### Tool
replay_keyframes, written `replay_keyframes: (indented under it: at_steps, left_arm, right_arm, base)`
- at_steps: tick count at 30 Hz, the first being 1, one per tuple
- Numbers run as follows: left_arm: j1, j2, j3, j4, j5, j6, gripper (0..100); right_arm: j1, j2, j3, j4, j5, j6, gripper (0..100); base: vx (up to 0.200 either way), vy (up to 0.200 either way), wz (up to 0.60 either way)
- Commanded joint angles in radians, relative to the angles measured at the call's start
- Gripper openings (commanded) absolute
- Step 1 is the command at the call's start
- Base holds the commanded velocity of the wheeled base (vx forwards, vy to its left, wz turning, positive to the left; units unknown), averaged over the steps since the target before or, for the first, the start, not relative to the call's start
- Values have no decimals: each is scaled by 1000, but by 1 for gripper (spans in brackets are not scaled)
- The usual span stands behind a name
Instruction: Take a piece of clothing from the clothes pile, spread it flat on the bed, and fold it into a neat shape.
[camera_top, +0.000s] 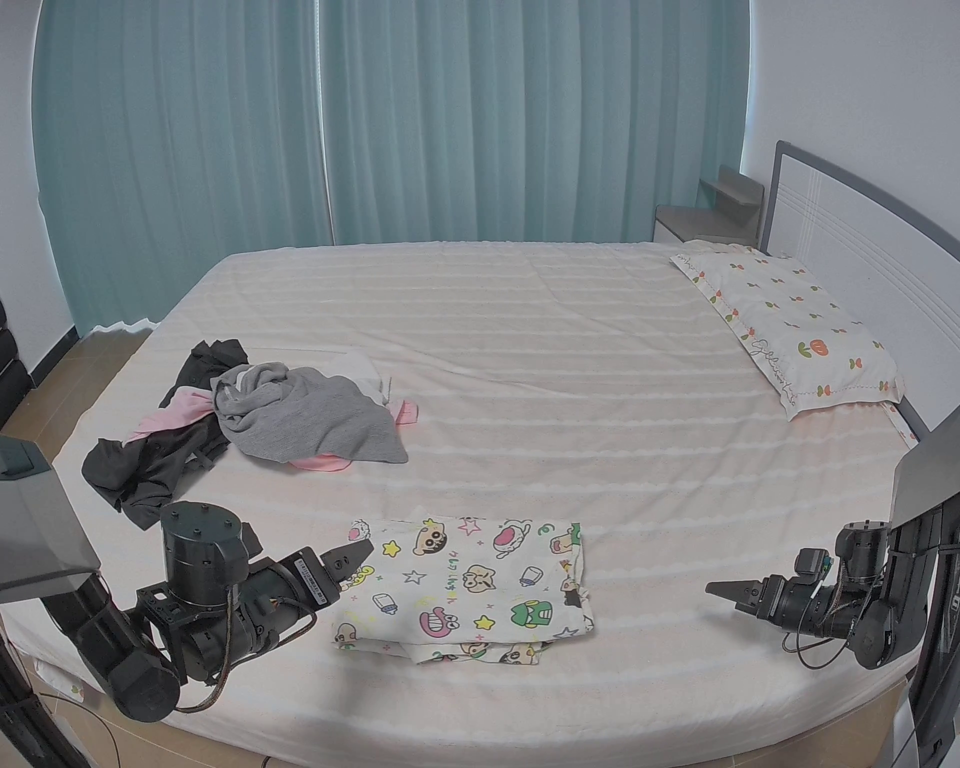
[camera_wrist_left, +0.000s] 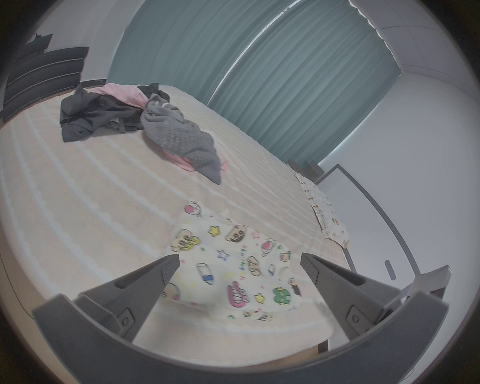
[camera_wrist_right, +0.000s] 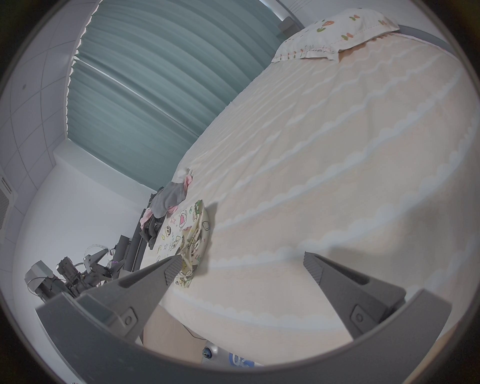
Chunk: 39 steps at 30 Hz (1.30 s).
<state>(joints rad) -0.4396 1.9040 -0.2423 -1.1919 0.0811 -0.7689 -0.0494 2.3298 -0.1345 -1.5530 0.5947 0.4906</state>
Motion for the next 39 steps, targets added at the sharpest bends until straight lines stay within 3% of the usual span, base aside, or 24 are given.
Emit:
replay_keyframes:
  at_steps: [1, 9, 13, 16, 22, 30, 39]
  left_arm:
    - [35, 56, -2, -15, -6, 0, 100]
    - [42, 107, 5, -52, -43, -4, 100]
    - [53, 208, -5, -109, -110, -151, 100]
    - [58, 282, 5, -199, -116, -193, 100]
    - [50, 428, 25, -379, -122, -185, 100]
    - [55, 426, 34, -379, -132, -191, 100]
    - [53, 428, 31, -379, -130, -188, 100]
  right_arm:
    - [19, -24, 6, -18, -1, 0, 100]
    - [72, -47, -4, -18, -41, 5, 100]
    - [175, -27, -73, -18, -131, 16, 100]
    - [197, 8, -99, -18, -125, 25, 100]
    - [223, 71, -149, -18, -115, 39, 100]
    - [292, 65, -136, -18, -116, 34, 100]
    - [304, 68, -136, -18, -115, 29, 100]
  base:
    - [0, 200, 0]
    - [0, 50, 0]
    - [0, 0, 0]
    - [0, 0, 0]
    - [0, 0, 0]
    - [0, 0, 0]
    - [0, 0, 0]
